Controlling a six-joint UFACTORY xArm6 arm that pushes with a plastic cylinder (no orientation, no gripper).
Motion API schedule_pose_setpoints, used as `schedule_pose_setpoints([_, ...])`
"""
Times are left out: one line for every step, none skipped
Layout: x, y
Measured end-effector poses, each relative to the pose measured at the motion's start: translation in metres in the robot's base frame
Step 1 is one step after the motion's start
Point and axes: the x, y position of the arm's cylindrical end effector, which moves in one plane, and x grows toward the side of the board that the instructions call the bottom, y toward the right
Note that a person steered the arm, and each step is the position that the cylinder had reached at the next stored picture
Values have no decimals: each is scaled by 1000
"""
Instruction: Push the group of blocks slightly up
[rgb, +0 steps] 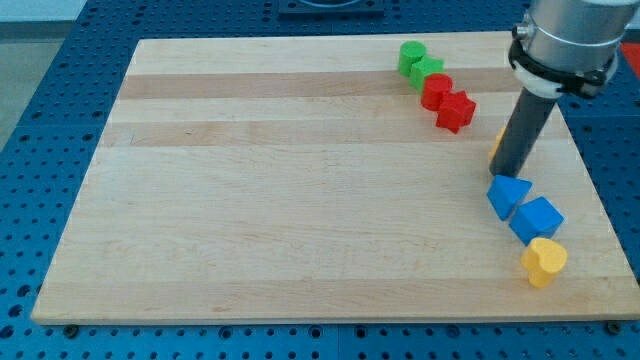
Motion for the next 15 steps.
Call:
schedule_pose_setpoints([-21, 3])
schedule_pose_setpoints([-35, 3])
schedule_pose_setpoints([-36, 3])
schedule_pose_setpoints([-36, 3])
schedule_pose_setpoints([-27, -7])
schedule_pose_setpoints([-7, -20])
schedule_pose_setpoints([15, -44])
schedule_pose_setpoints([34, -69])
schedule_pose_setpoints([67, -78])
schedule_pose_setpoints([113, -72])
schedule_pose_setpoints([140, -46])
schedule_pose_setpoints([158, -11])
schedule_pose_setpoints([168, 4])
schedule_pose_setpoints([165, 13])
schedule_pose_setpoints([146, 16])
